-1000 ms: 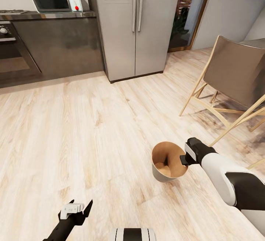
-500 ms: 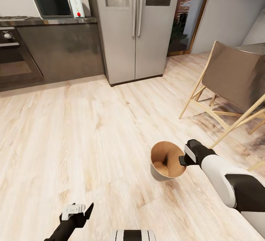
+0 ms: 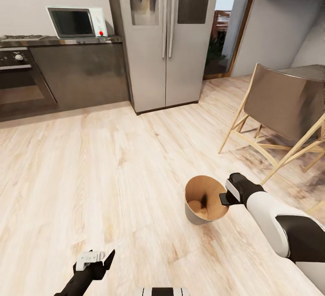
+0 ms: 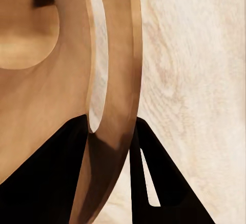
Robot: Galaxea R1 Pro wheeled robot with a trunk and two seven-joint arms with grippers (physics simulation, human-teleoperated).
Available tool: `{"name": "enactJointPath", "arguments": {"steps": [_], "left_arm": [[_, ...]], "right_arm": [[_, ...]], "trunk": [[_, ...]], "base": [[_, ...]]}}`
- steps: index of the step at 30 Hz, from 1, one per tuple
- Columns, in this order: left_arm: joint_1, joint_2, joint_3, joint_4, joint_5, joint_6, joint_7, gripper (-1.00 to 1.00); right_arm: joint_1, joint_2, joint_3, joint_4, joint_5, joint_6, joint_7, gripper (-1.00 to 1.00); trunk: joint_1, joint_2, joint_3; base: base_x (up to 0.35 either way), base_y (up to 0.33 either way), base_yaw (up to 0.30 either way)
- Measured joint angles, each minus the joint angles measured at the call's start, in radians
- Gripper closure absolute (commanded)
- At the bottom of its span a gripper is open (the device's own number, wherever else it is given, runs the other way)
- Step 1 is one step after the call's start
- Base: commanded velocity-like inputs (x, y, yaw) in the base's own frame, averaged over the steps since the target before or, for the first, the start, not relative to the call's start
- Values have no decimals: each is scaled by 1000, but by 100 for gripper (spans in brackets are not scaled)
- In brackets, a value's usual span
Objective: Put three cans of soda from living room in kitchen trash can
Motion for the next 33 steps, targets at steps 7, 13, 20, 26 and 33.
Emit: {"name": "enactJointPath", "arguments": {"steps": [7, 13, 20, 26, 33], "left_arm": [[0, 0, 0, 0, 0, 0, 0, -100], [0, 0, 0, 0, 0, 0, 0, -100], [0, 0, 0, 1, 0, 1, 0, -100], [0, 0, 0, 1, 0, 1, 0, -100], [0, 0, 0, 1, 0, 1, 0, -100]], "right_arm": [[18, -4, 0, -2, 3, -5, 0, 100], [44, -7, 0, -2, -2, -55, 5, 100], [67, -2, -1, -6, -4, -79, 8, 100], [86, -1, 0, -11, -4, -87, 10, 100], [122, -5, -1, -14, -3, -136, 14, 100]], "trunk": [[-3, 2, 27], [-6, 3, 50], [-9, 5, 77], [-12, 6, 101], [-15, 8, 128]], "base": [[0, 0, 0], [0, 0, 0], [0, 0, 0], [0, 0, 0], [0, 0, 0]]}}
